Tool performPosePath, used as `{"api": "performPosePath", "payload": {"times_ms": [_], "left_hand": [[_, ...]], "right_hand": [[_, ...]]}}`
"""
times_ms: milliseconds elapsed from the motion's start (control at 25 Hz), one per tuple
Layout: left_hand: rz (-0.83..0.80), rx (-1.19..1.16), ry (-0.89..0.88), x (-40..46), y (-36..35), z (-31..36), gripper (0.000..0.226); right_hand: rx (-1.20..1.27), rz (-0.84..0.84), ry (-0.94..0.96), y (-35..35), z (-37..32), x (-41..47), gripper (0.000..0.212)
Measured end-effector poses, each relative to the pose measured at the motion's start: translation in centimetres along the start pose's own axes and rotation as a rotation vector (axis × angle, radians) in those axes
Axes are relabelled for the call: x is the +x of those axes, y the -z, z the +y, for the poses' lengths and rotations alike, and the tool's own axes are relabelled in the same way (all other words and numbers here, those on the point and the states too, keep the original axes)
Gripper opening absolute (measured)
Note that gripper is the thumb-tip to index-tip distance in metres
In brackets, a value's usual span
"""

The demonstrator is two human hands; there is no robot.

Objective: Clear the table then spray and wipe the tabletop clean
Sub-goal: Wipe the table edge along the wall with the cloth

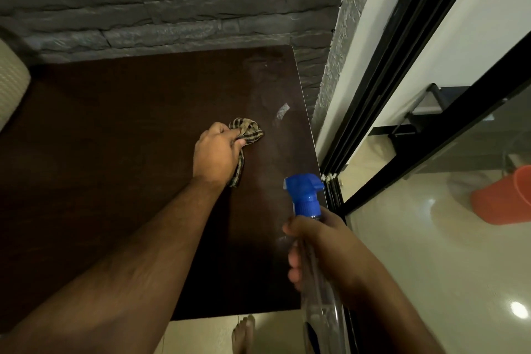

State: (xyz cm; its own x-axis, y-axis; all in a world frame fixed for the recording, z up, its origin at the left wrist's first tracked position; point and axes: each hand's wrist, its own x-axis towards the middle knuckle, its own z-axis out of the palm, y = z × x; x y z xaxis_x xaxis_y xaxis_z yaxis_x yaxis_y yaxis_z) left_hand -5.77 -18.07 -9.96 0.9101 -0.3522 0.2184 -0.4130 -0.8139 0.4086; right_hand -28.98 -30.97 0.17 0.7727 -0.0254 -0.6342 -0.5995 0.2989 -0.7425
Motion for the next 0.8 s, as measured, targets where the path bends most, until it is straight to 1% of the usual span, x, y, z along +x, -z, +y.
{"api": "performPosePath", "payload": {"times_ms": [200,440,600,800], "left_hand": [[0.004,-0.009,0.001,5.0,-1.2,-0.3,0.027],[0.014,0.004,0.006,14.9,-3.1,-1.7,0.030],[0.012,0.008,0.007,21.0,-4.3,-2.5,0.032],[0.005,0.045,-0.017,24.9,-5.1,-2.5,0.033]], "right_hand": [[0.022,-0.019,-0.026,0.5,-3.4,4.0,0.028],[0.046,-0.019,-0.053,1.8,-8.5,10.6,0.032],[0.060,0.050,-0.027,2.2,-13.6,15.2,0.023],[-0.037,0.105,0.028,3.3,-19.1,19.0,0.020]]}}
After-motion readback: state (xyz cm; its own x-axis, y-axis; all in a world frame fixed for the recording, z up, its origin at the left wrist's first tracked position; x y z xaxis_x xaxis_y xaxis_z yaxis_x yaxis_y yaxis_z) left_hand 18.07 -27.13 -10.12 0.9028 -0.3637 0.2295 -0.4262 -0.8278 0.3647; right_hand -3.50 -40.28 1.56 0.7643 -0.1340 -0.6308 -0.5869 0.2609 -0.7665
